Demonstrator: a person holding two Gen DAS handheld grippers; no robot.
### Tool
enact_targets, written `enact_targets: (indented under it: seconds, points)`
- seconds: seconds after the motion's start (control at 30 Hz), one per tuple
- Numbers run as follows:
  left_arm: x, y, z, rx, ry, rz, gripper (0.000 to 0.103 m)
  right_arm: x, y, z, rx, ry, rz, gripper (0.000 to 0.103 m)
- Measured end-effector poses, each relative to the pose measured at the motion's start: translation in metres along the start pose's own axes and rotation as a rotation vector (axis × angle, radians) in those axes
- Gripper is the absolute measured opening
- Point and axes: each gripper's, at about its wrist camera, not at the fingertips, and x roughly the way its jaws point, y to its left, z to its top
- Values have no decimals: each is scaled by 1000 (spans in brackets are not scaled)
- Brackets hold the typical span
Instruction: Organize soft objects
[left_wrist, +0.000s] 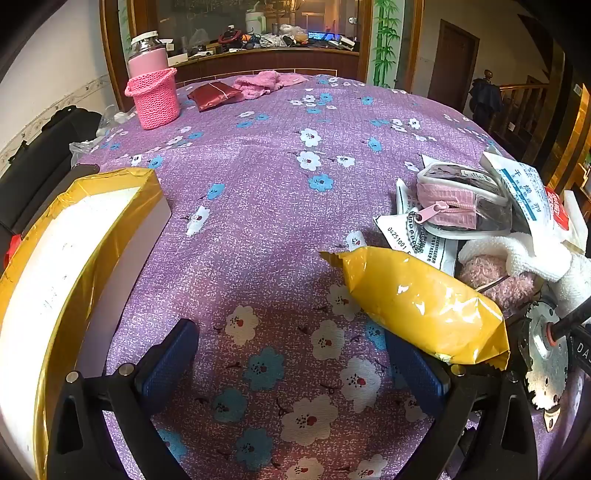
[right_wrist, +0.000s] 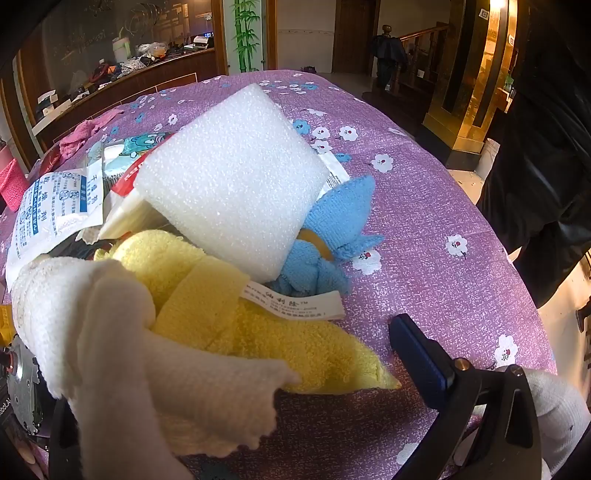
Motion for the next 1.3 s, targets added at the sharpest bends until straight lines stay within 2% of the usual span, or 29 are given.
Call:
enact_targets:
  seconds: [0.8, 1.0, 1.13, 1.2, 1.3]
  points:
    - [0, 0, 0, -3, 0, 0, 103, -1, 0, 0, 0, 0, 0, 103]
    - [-1, -2, -1, -22, 21, 22, 103, -1, 0, 0, 0, 0, 0, 103]
    - [-5, 3, -2, 58, 95, -41, 103, -1, 0, 0, 0, 0, 0, 103]
    - [-10, 5, -9, 66, 56, -48, 103, -1, 0, 0, 0, 0, 0, 103]
    - [-10, 2, -8, 59, 55, -38, 103, -1, 0, 0, 0, 0, 0, 103]
